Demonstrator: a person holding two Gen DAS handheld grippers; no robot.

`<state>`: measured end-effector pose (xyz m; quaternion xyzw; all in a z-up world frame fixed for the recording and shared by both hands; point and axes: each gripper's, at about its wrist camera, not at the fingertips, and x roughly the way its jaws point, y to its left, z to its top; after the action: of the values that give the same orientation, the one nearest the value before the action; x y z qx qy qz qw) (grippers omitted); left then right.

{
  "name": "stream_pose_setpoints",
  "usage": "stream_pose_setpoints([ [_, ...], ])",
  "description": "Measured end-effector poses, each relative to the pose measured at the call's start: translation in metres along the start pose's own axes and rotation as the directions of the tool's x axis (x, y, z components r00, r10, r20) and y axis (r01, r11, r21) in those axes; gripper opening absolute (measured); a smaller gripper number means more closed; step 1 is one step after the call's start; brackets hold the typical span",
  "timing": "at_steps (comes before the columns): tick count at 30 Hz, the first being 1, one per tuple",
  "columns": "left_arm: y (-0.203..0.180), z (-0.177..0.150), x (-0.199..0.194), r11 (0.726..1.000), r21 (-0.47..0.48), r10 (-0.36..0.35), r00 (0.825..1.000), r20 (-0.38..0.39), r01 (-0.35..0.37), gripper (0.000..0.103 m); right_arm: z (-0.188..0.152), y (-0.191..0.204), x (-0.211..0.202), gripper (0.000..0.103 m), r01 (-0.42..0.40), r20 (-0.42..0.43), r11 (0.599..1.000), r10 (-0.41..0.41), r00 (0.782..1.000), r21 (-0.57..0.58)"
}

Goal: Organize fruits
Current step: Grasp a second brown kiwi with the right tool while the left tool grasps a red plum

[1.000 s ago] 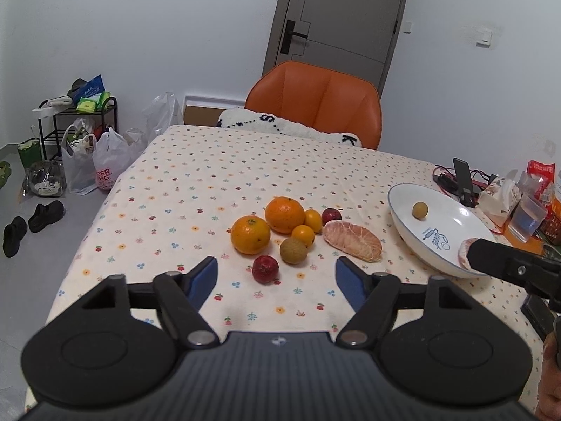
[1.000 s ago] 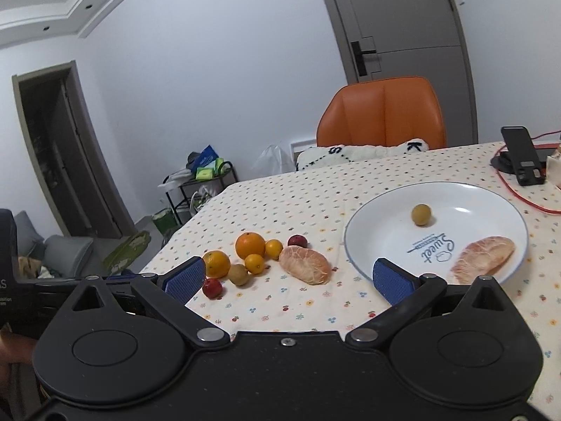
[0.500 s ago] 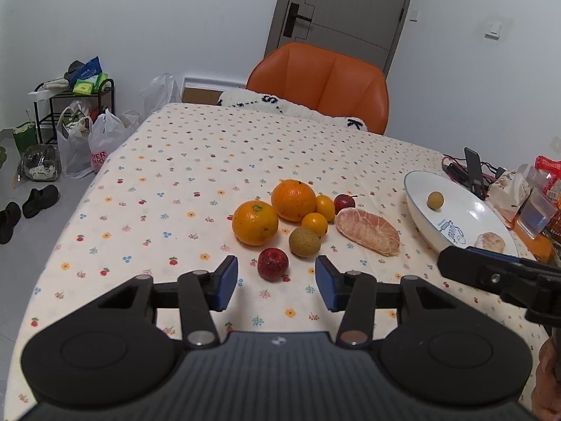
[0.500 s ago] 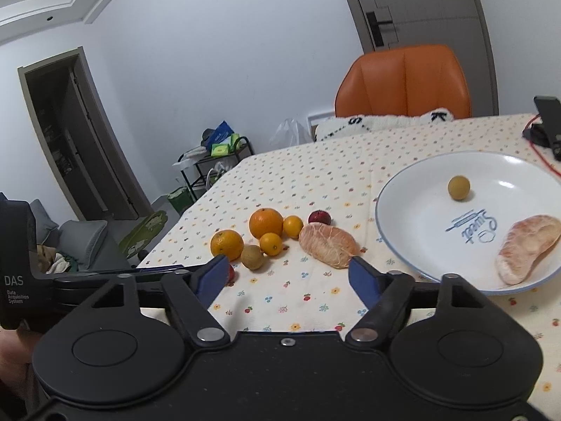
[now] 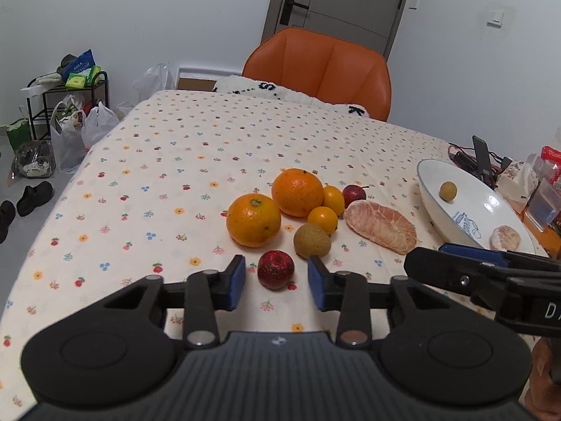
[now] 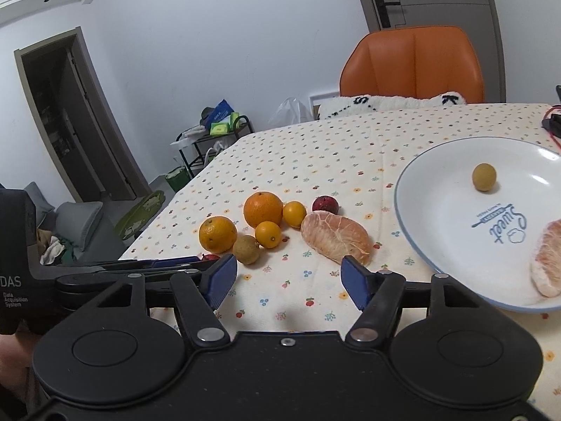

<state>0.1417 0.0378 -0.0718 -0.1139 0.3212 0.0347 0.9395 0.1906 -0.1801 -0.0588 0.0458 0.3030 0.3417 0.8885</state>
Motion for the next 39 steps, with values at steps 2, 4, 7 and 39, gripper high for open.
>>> stream_pose_setpoints([
  [2, 0.001, 0.001, 0.002, 1.0, 0.003, 0.002, 1.0, 0.004, -0.002, 0.032, 0.001, 0.0, 0.005, 0.065, -0.005, -0.005, 1.0, 0.005, 1.0, 0.001],
  [4, 0.002, 0.002, 0.003, 1.0, 0.004, 0.002, 1.0, 0.006, -0.002, 0.025, 0.002, 0.0, 0.008, 0.064, -0.011, -0.01, 1.0, 0.011, 1.0, 0.001],
  [7, 0.005, 0.004, 0.004, 1.0, -0.003, -0.007, 1.0, -0.001, 0.007, 0.021, 0.003, 0.001, 0.014, 0.061, -0.023, -0.019, 1.0, 0.023, 1.0, -0.001],
  [39, 0.033, 0.011, -0.011, 0.999, -0.05, 0.021, 0.999, 0.028, -0.019, 0.021, 0.004, 0.015, 0.046, 0.018, -0.103, -0.078, 0.994, 0.105, 0.991, 0.026],
])
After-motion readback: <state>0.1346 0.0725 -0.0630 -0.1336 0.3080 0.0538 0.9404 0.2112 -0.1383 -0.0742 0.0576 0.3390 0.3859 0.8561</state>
